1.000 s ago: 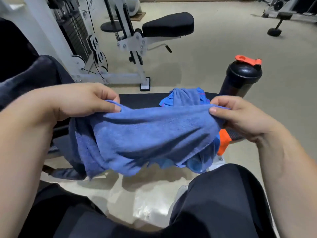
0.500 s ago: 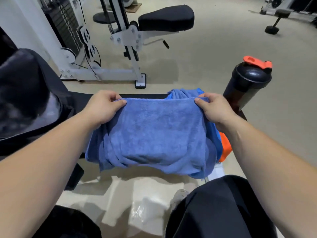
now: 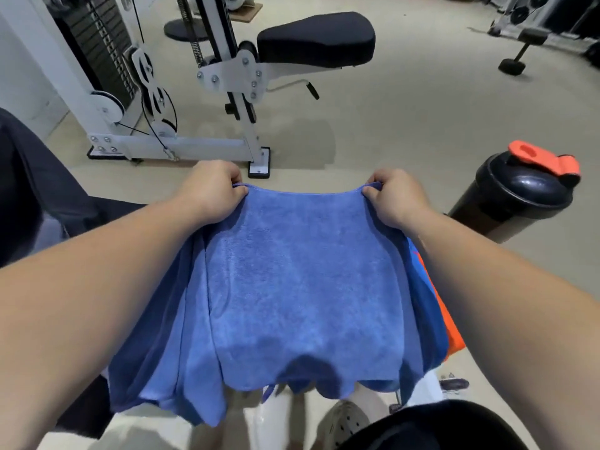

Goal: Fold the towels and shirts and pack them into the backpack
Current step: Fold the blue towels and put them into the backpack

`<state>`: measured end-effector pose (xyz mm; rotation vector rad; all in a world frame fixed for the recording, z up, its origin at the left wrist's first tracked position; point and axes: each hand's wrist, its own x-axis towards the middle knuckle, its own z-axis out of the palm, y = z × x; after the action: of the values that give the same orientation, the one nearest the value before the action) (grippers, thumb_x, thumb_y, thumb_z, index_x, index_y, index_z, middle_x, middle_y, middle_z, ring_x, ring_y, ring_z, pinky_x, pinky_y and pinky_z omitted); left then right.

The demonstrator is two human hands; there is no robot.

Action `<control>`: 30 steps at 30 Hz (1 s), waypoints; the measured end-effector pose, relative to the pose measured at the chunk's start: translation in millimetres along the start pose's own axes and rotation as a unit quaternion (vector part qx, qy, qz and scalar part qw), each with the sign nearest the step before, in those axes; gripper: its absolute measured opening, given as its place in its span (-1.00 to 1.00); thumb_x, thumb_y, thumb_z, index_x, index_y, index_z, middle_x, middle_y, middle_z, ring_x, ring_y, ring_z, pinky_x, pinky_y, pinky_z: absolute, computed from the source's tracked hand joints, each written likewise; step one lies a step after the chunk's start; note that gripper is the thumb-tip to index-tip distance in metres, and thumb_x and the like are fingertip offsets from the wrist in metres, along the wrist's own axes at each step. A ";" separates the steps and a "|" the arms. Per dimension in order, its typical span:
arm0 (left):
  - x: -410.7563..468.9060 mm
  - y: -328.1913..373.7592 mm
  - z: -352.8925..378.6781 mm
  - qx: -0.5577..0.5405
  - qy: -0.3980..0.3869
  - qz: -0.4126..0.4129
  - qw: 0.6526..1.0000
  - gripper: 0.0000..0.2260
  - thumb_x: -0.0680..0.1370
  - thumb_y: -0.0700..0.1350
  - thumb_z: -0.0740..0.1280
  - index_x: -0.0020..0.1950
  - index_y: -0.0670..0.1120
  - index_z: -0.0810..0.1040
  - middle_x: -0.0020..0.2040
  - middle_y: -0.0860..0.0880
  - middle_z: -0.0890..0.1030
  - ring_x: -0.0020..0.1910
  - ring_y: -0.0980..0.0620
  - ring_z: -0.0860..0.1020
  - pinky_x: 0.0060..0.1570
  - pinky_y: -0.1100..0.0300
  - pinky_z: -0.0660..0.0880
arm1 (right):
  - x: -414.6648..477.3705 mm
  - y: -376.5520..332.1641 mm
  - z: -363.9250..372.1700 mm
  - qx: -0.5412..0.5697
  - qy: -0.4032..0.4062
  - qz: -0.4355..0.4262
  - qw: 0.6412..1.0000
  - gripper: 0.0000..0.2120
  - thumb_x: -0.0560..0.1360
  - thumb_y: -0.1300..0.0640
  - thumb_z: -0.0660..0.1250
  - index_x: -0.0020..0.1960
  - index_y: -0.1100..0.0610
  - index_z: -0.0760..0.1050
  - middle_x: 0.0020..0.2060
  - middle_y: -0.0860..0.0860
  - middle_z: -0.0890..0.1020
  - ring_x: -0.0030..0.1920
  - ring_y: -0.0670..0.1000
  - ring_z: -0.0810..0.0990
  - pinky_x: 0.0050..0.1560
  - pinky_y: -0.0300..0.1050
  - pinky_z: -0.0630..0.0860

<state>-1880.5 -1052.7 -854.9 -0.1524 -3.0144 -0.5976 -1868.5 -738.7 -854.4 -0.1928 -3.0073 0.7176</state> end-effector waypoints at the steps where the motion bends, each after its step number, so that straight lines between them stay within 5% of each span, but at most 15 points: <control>1: 2.9 -2.5 5.4 0.006 -0.010 0.000 1.000 -0.83 0.58 -0.06 0.38 -0.13 -0.14 0.59 -0.17 -0.09 0.60 -0.10 -0.14 0.50 -0.14 0.10 0.43 | 2.0 4.1 3.2 -0.023 0.006 -0.004 1.000 -0.88 0.59 0.07 0.31 0.00 0.06 0.62 -0.03 0.05 0.67 0.00 0.15 0.57 -0.10 -0.11 0.37; 5: 3.5 -18.0 32.8 0.065 -0.062 -0.023 0.996 -0.85 0.59 0.04 0.31 -0.09 -0.01 0.51 -0.03 -0.10 0.62 -0.09 -0.15 0.48 -0.09 0.05 0.48 | -4.0 17.7 15.0 -0.122 0.042 -0.043 0.991 -0.70 0.60 0.01 0.24 0.32 -0.03 0.48 0.15 0.08 0.53 0.07 0.21 0.54 -0.03 0.01 0.44; 8: -11.6 -19.5 42.5 0.097 -0.069 -0.069 0.990 -0.73 0.61 0.12 0.25 0.21 -0.01 0.48 0.17 -0.12 0.53 0.09 -0.20 0.48 0.03 -0.03 0.44 | -27.4 3.7 22.3 -0.106 0.087 -0.071 0.988 -0.53 0.58 -0.12 0.25 0.46 -0.05 0.35 0.23 0.10 0.46 0.21 0.22 0.46 0.18 0.12 0.44; 10: -29.1 -10.3 41.6 0.124 -0.007 -0.036 0.992 -0.63 0.61 0.11 0.23 0.37 0.00 0.42 0.26 -0.12 0.47 0.22 -0.22 0.43 0.16 -0.11 0.37 | -53.0 -15.6 24.3 -0.081 0.100 -0.102 0.986 -0.49 0.58 -0.17 0.23 0.48 -0.02 0.34 0.35 0.12 0.43 0.31 0.23 0.40 0.31 0.16 0.34; 14: -87.7 19.9 41.0 0.061 0.041 0.055 0.996 -0.54 0.59 0.10 0.19 0.45 -0.04 0.41 0.37 -0.12 0.46 0.32 -0.23 0.41 0.28 -0.18 0.36 | -106.6 -47.7 38.7 -0.118 -0.022 -0.135 0.984 -0.34 0.58 -0.36 0.04 0.60 -0.10 0.12 0.61 0.11 0.03 0.59 0.21 -0.01 0.55 0.25 -0.05; 18: -143.2 35.5 52.7 0.087 -0.081 0.017 0.993 -0.37 0.61 0.28 0.06 0.63 0.04 0.11 0.64 -0.07 0.08 0.61 -0.18 0.01 0.52 -0.29 -0.02 | -125.1 -33.8 69.7 -0.216 -0.105 -0.106 0.965 -0.21 0.51 -0.50 -0.16 0.62 -0.17 -0.23 0.59 0.07 -0.35 0.55 0.26 -0.42 0.45 0.43 -0.34; 22: -163.5 15.3 58.1 0.158 -0.136 -0.018 0.978 -0.19 0.49 0.49 -0.19 0.65 0.12 -0.16 0.65 -0.04 -0.20 0.62 -0.17 -0.19 0.52 -0.32 -0.15 | -121.9 -9.4 74.2 -0.238 -0.100 -0.080 0.963 -0.16 0.44 -0.57 -0.20 0.61 -0.22 -0.25 0.57 0.03 -0.41 0.53 0.24 -0.48 0.43 0.46 -0.37; 30: -140.9 -31.2 33.8 0.174 -0.186 0.094 0.963 -0.16 0.38 0.59 -0.32 0.61 0.27 -0.16 0.66 0.04 -0.15 0.63 -0.04 -0.13 0.55 -0.26 -0.11 | -118.1 -3.0 72.2 -0.231 -0.100 -0.092 0.964 -0.13 0.39 -0.62 -0.24 0.60 -0.26 -0.23 0.59 0.00 -0.37 0.55 0.21 -0.43 0.47 0.42 -0.33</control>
<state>-1745.5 -1080.3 -909.5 -0.5815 -3.3394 -0.0155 -1756.9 -789.1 -919.0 0.1553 -3.2751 0.0115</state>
